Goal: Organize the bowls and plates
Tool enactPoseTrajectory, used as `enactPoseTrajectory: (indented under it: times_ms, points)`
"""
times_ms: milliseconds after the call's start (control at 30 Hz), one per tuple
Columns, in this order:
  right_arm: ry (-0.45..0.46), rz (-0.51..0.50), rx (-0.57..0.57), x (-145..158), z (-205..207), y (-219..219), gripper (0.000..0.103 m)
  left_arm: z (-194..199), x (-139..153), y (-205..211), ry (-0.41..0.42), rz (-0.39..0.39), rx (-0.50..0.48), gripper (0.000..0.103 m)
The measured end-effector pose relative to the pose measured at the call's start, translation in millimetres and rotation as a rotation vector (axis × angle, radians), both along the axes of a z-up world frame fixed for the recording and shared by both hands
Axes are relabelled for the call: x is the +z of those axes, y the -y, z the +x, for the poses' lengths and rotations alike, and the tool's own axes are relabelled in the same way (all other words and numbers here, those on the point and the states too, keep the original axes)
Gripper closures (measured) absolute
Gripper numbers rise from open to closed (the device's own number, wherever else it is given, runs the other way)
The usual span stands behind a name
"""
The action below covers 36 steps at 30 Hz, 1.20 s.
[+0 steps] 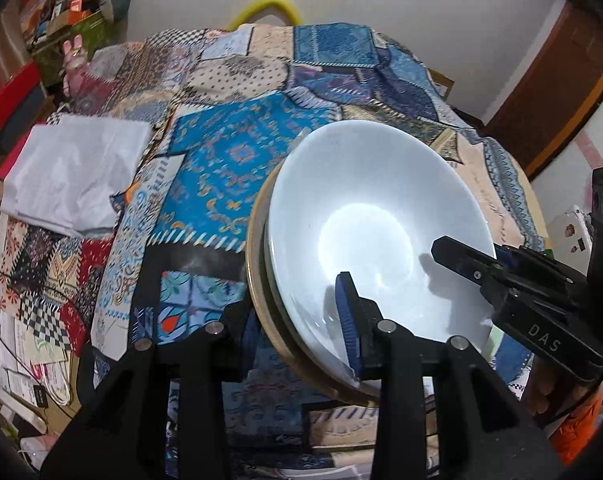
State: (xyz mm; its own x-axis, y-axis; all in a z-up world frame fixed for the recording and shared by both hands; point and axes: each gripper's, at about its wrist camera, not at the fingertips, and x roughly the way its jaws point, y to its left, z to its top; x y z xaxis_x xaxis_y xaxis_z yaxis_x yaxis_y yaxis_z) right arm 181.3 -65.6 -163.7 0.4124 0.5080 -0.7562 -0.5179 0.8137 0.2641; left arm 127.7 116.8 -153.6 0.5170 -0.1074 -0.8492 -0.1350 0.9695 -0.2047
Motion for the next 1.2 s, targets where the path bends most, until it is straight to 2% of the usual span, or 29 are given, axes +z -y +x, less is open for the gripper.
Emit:
enactPoseTrajectory:
  times_ms: [467, 1200]
  points:
    - [0.033, -0.007, -0.094, 14.0, -6.3, 53.0, 0.075, 10.7, 12.2, 54.4, 0.016, -0.005, -0.092, 0.068]
    - [-0.032, -0.012, -0.186, -8.2, -6.6, 107.3, 0.075, 34.6, -16.1, 108.1, -0.050, -0.010, -0.171, 0.068]
